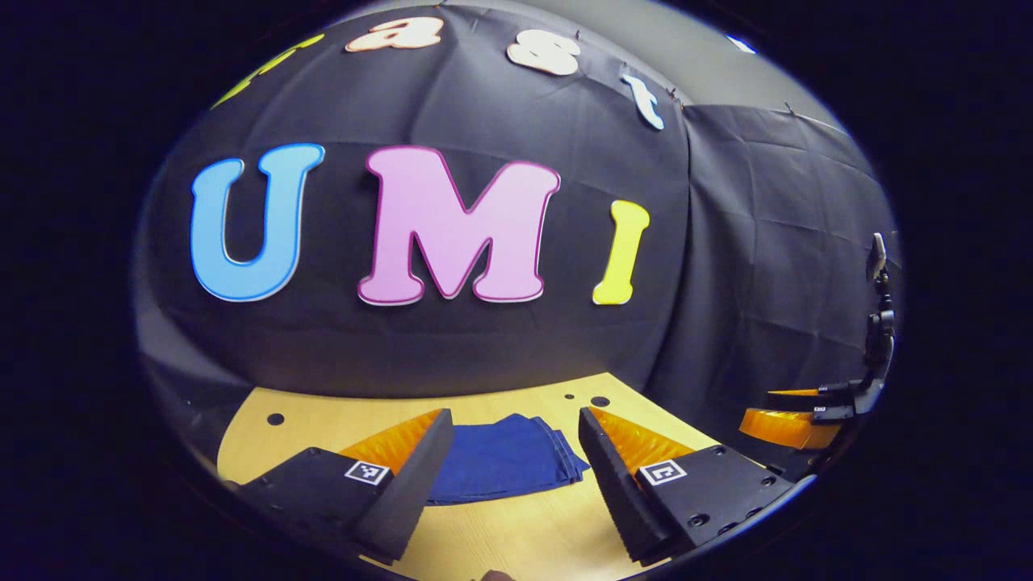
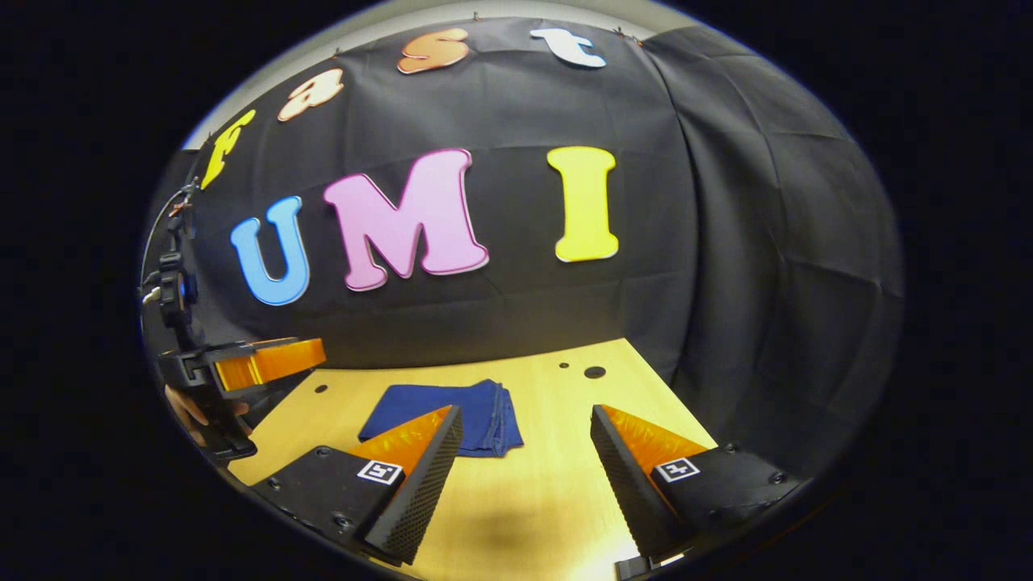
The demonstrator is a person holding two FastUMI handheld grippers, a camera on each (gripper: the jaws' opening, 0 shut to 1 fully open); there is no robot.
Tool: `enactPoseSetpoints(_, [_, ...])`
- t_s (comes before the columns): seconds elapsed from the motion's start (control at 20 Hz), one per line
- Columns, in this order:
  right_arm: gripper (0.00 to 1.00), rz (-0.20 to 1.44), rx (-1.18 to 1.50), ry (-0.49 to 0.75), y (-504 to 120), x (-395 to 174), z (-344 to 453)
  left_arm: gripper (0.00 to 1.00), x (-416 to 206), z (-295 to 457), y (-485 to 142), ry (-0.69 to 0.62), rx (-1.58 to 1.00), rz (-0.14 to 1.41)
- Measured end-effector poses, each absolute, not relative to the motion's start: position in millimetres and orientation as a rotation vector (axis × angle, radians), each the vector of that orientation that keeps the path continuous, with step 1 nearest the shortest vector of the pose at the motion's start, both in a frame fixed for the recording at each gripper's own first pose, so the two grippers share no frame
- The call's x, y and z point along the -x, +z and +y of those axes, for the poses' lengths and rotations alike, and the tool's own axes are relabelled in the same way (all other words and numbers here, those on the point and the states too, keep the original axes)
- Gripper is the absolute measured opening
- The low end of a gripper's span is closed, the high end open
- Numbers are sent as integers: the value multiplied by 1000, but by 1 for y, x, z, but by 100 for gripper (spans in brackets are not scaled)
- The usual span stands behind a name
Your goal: Grasp the waist and the cuffs of the jeans and fold them to make the two legs overlap; first hold the waist and fold one-third of the jeans toward the cuffs, then hold the cuffs and fold the remaining one-third in the same direction to finish folding.
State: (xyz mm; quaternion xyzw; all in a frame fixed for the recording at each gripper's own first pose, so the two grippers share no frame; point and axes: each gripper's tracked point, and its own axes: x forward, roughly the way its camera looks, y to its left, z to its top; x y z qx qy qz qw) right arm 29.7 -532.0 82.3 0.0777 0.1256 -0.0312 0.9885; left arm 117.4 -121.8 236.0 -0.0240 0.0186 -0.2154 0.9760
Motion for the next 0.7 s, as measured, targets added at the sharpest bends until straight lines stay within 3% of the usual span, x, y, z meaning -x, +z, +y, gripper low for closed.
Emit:
enactPoseSetpoints(0.4, [97,62,-100,-25,165,31,-469,96,-13,-24,268,-323,142,-75])
enactPoseSetpoints(0.55, [97,56,-91,-16,166,50,-453,94,7,3,254,-266,145,-62])
enactPoseSetpoints(0.7, [97,73,-85,11,156,59,-437,96,34,4,249,-319,223,-55])
